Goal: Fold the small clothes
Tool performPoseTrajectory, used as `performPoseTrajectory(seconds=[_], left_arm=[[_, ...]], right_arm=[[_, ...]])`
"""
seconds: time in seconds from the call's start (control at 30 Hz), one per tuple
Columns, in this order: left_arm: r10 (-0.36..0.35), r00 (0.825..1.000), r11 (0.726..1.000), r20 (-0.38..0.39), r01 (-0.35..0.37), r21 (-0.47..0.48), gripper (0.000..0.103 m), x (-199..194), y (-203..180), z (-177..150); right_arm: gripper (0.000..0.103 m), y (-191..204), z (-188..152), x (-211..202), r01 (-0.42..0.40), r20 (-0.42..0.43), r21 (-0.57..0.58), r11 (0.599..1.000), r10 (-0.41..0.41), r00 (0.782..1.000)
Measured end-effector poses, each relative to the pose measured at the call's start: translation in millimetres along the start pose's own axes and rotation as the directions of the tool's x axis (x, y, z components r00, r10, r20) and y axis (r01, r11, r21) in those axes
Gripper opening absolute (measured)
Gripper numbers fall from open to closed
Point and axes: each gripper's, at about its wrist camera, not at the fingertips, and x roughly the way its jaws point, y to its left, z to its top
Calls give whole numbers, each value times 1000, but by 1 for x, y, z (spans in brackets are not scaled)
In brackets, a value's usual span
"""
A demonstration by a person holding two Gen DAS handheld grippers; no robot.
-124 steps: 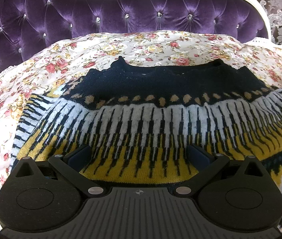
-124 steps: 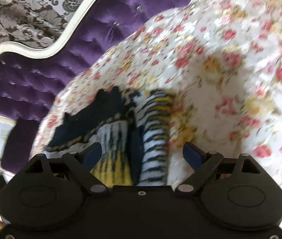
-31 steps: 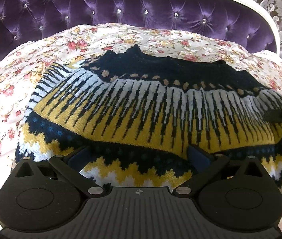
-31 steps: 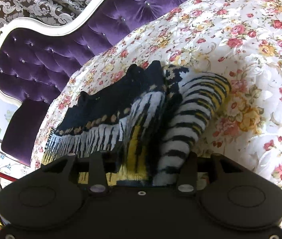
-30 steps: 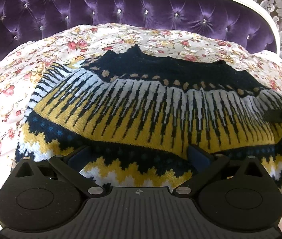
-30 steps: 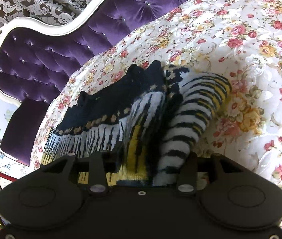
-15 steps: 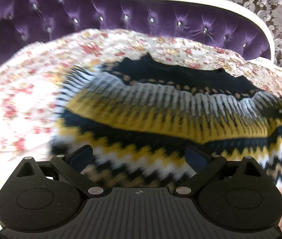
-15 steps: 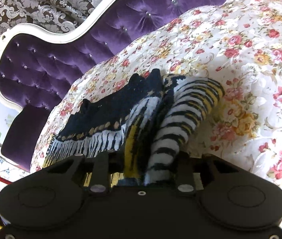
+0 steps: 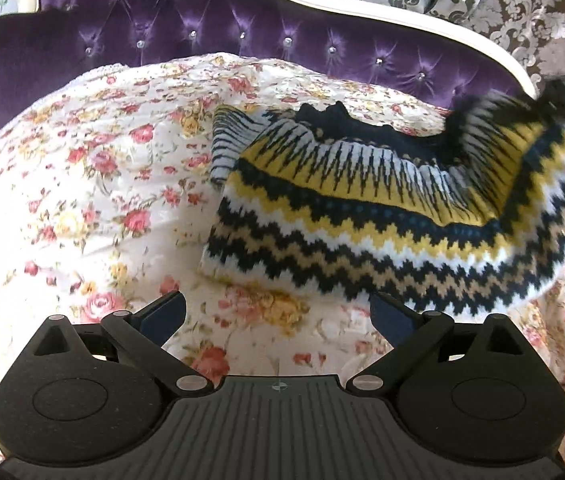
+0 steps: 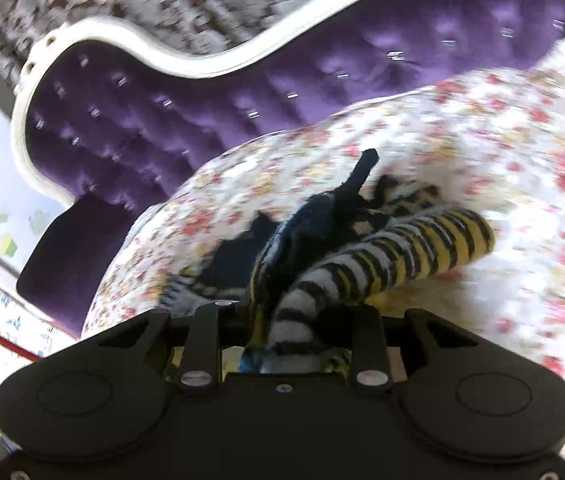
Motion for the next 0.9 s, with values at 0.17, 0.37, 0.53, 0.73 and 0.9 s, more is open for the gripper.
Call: performPoseTrajectory(seconds=[0.17,0.37,0.53,0.73,0.9], left_arm=[[-23,1000,999,-5,23,-31,100,-2,9,-11],[-44,999,998,-15,44,-47,100,-5,16,-20],[-41,999,998,-17,40,-51,100,-9,23,-22],[-41,999,998,-17,40,-47,100,-16,28,-21],[-38,999,999,1,38,-4,100,-23,22,-10]], right_arm=[[40,48,-9,43,-27,-58,-47,999,24,998],[40,89,-33,100,-9,-130,-82,997,-2,992],[45,118,-52,123,46,-137,-180,983,-72,988],[77,145,-54,115,-84,-161,-267,960,42,986],[78,145,-45,79,-229,-125,-214,950,206,970]])
